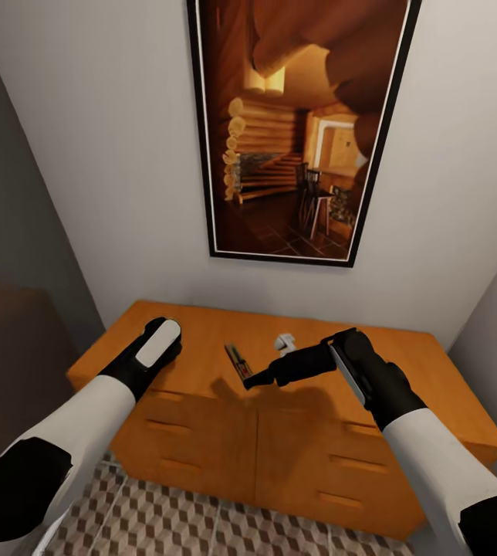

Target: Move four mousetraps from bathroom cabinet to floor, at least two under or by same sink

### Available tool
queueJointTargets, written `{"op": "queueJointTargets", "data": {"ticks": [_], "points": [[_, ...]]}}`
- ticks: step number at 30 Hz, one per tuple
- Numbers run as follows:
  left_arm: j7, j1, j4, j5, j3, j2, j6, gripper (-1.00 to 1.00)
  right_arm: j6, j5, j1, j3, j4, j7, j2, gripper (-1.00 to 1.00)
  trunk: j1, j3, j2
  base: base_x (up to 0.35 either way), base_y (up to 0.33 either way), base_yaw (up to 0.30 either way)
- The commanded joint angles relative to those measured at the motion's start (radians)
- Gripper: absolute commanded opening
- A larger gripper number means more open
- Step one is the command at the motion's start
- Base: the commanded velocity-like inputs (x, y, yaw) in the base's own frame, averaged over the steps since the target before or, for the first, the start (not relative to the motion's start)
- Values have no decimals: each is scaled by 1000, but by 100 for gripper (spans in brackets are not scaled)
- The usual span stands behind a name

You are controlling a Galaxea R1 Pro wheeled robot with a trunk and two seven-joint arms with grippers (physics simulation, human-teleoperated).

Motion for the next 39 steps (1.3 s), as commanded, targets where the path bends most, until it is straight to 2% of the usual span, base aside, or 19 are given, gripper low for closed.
{"op": "queueJointTargets", "data": {"ticks": [1,16,21,24,27,29,31,33,34,35,37,38,39], "points": [[8,5,-1,0,-4,2,14,-100,11,-5,-1,2,0,5,-1,-100,0,-1,-1,-332,0,0],[10,11,8,-2,-4,10,51,-100,-18,-2,0,3,3,1,-2,-100,0,-1,-1,-333,0,0],[-2,11,87,-3,-6,8,49,-100,-19,1,2,3,7,-5,-2,-100,0,-1,-1,-334,0,0],[-44,11,151,-2,-6,8,49,-100,-21,28,4,5,14,-43,0,-100,0,-1,-1,-334,0,0],[-102,12,242,-6,-6,9,48,-100,-25,74,10,6,55,-106,3,-100,0,-1,-1,-334,0,0],[-171,14,348,-8,-7,10,47,-100,-51,114,16,6,116,-177,5,-100,0,-1,-1,-333,0,0],[-270,15,480,-12,-7,10,44,-100,-111,144,23,6,201,-274,6,-100,0,-1,-1,-306,0,0],[-400,19,613,-23,-7,12,18,-100,-198,160,30,6,312,-383,7,-100,0,-1,-1,-255,0,0],[-468,28,657,-37,-7,15,-5,-100,-247,164,33,6,375,-437,7,-100,0,-1,-1,-220,0,0],[-499,36,672,-47,-8,19,-18,-100,-273,166,34,6,408,-463,7,-100,0,-1,-1,-204,0,0],[-605,92,704,-102,-7,42,-57,-100,-377,170,37,6,532,-552,8,-100,0,-1,-1,-135,0,0],[-643,122,711,-133,-7,50,-69,-100,-425,171,39,6,588,-588,8,-100,0,-1,-1,-69,0,0],[-659,136,714,-148,-7,52,-73,-100,-448,171,40,6,615,-603,8,-100,0,-1,-1,-56,0,0]]}}
